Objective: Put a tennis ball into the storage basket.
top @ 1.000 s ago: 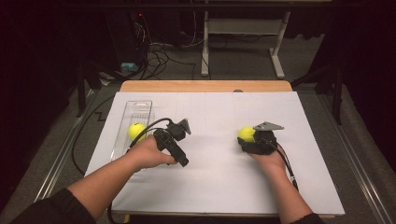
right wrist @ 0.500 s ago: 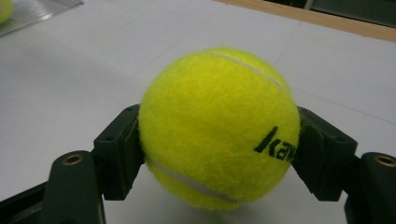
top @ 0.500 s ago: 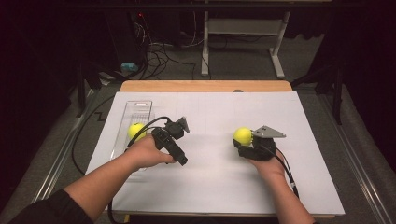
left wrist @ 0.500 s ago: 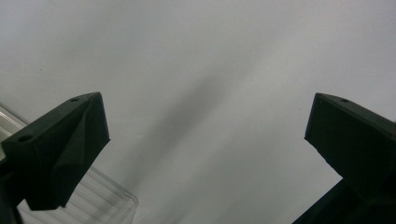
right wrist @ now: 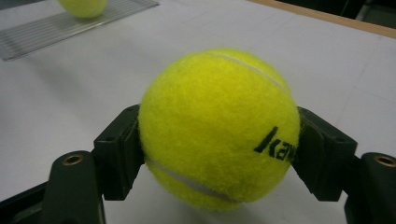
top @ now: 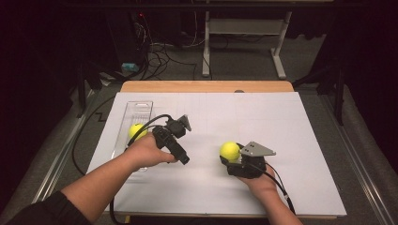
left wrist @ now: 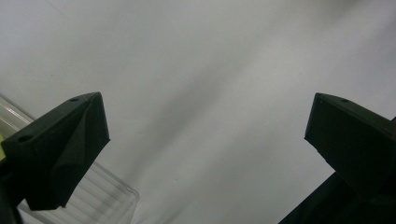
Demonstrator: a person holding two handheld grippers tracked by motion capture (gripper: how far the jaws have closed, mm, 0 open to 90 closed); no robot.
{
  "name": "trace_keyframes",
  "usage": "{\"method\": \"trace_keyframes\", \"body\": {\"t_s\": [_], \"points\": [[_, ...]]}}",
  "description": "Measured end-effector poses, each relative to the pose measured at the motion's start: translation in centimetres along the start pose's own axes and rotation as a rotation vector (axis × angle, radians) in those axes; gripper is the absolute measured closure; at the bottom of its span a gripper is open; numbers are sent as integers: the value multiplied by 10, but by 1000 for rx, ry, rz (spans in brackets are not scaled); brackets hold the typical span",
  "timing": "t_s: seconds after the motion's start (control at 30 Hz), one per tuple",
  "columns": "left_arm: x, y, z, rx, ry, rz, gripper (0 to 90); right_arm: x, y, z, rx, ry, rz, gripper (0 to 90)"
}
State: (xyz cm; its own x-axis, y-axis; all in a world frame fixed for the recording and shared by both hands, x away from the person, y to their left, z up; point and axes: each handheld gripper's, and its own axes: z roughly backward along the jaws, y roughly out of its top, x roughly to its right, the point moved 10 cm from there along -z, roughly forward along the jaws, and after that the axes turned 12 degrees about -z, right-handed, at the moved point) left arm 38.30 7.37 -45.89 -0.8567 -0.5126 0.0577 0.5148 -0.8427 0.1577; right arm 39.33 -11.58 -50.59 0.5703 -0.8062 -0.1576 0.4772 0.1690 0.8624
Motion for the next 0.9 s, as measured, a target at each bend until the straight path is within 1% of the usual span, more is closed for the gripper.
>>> {"method": "trace_keyframes", "body": {"t_s": [0.17, 0.2, 0.3, 0.33, 0.4, 0.43, 0.47, 0.5, 0.53, 0.57, 0.6, 0.67, 0.7, 0.8, 0.87, 0.9], "points": [[2, 1, 5, 11, -3, -2, 6, -23, -3, 0, 5, 48, 34, 267], [2, 1, 6, 9, 3, -3, 6, -27, -3, 0, 6, 56, 33, 267], [4, 1, 9, 10, -2, -6, 6, -40, -4, -1, 12, 89, 39, 267], [4, 1, 10, 3, 0, -14, 6, -44, -4, -2, 14, 97, 47, 267], [6, 2, 12, 10, 1, -15, 6, -52, -5, -2, 13, 111, 63, 266], [7, 2, 13, 9, -5, -18, 6, -55, -5, -3, 13, 117, 69, 266], [9, 4, 13, 18, -3, -15, 6, -59, -5, -3, 15, 123, 66, 267], [9, 4, 14, 13, -1, -23, 6, -63, -6, -4, 14, 130, 74, 267], [11, 5, 15, 18, -1, -20, 6, -65, -5, -4, 20, 135, 76, 267], [12, 6, 16, 13, -7, -30, 6, -68, -6, -5, 22, 139, 81, 267], [13, 7, 15, 20, -2, -27, 6, -70, -6, -5, 17, 140, 85, 267], [16, 9, 16, 18, -6, -31, 6, -73, -7, -6, 17, 150, 96, 266], [18, 10, 16, 19, -12, -36, 6, -74, -7, -7, 24, 151, 89, 267], [25, 15, 15, 23, -23, -50, 6, -78, -6, -8, 30, 164, 93, 266], [28, 17, 15, 22, -24, -55, 6, -79, -7, -8, 24, 168, 92, 266], [30, 20, 14, 19, -31, -75, 6, -82, -7, -9, 29, 179, 87, 266]]}}
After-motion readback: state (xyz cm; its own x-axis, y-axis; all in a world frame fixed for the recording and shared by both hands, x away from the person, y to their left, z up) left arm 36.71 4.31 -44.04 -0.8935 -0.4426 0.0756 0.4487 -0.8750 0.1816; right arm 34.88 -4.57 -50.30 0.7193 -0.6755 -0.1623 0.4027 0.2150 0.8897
